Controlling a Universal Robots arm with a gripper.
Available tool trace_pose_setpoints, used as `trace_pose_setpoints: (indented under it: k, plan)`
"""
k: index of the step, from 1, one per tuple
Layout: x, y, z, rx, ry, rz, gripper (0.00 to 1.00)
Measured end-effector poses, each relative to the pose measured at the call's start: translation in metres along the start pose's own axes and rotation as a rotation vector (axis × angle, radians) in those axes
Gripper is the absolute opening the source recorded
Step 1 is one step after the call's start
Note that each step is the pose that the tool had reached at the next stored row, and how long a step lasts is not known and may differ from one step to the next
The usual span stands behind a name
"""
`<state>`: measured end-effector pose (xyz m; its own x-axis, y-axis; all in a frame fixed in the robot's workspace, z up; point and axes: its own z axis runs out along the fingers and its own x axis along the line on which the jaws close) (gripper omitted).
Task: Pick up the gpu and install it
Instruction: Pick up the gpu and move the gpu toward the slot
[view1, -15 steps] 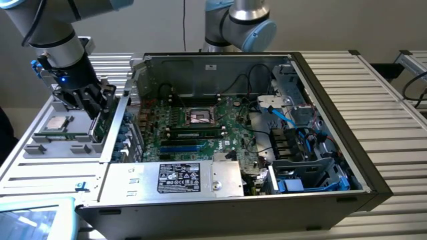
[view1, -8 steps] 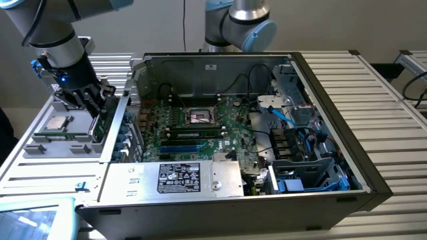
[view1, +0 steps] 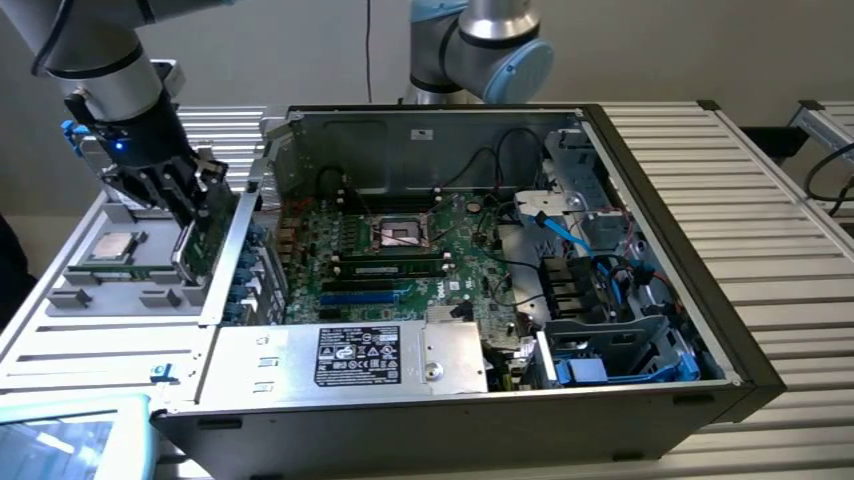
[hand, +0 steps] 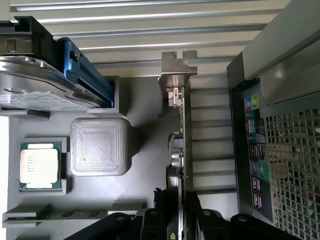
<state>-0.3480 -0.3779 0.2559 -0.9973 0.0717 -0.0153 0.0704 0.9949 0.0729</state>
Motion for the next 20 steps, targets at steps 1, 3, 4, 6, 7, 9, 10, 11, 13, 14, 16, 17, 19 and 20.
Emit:
trace_pose_setpoints:
  k: [1,3,4,6,7,9,10,11,13,14,16,17,19,20]
  plan:
    - [0.0,0.0004,-0.0045,0.0001,0.0002,0.0,0.28]
    - [0.0,0.0013,-0.0136,0.0,0.0001,0.0,0.28]
    - [0.0,0.0017,-0.018,0.0002,0.0003,0.0,0.28]
    - [0.0,0.0025,-0.0272,0.0,0.0001,0.0,0.28]
    - [0.0,0.0028,-0.0317,0.0001,0.0002,0.0,0.28]
    - [-0.001,0.0035,-0.0407,0.0002,0.0002,0.0,0.28]
    - [-0.001,0.0038,-0.0451,0.0001,0.0001,0.0,0.28]
    - [-0.001,0.0042,-0.0496,0.0002,0.0001,0.0,0.28]
    - [-0.001,0.0048,-0.0588,0.0004,0.0001,0.0,0.28]
    - [-0.001,0.0052,-0.0634,0.0007,0.0001,0.0,0.28]
    - [-0.001,0.0058,-0.0724,0.0014,0.0,0.0,0.28]
    - [-0.001,0.0062,-0.0769,0.0022,0.0001,0.0,0.28]
    - [-0.001,0.0069,-0.0858,0.0034,-0.0002,0.0,0.28]
    - [-0.001,0.0073,-0.0905,0.0043,-0.0001,0.0,0.28]
